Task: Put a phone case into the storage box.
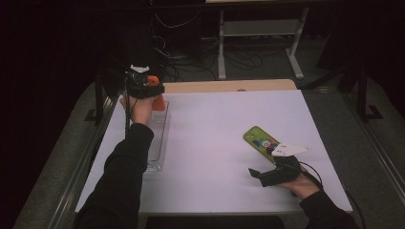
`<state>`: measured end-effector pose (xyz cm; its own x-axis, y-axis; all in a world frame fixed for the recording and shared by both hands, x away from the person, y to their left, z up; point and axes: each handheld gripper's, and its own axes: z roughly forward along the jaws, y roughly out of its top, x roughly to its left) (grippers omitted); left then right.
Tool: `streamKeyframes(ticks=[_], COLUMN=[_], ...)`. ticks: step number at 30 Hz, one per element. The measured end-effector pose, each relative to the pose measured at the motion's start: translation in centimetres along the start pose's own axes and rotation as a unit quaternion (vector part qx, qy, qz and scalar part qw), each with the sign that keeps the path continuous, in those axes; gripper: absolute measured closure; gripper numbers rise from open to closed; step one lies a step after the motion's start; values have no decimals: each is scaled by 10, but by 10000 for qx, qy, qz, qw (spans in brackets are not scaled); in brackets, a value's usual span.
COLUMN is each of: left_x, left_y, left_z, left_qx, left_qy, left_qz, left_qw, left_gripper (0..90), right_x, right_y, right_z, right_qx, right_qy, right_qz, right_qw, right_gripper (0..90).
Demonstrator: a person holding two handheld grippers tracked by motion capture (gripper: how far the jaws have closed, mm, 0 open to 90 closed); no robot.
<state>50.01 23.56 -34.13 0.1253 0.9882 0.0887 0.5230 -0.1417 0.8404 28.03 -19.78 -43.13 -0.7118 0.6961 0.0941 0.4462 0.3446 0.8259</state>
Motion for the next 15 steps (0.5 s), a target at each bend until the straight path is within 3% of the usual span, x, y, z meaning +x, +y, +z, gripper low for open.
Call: streamKeyframes(ticks=[10,15], left_x=[-3,-5], left_y=[-17,-19], left_z=[18,21], left_qx=[285,243], left_qy=[117,147], left_qz=[11,-59], left_qw=[9995,9996], left_gripper=[144,142], right_x=[1,1], right_y=[1,1], right_z=[-1,-1], right_qx=[-5,-14], right_qy=[19,18], right_qz=[-5,4], right_qw=[10000,10000], right_gripper=[0,0])
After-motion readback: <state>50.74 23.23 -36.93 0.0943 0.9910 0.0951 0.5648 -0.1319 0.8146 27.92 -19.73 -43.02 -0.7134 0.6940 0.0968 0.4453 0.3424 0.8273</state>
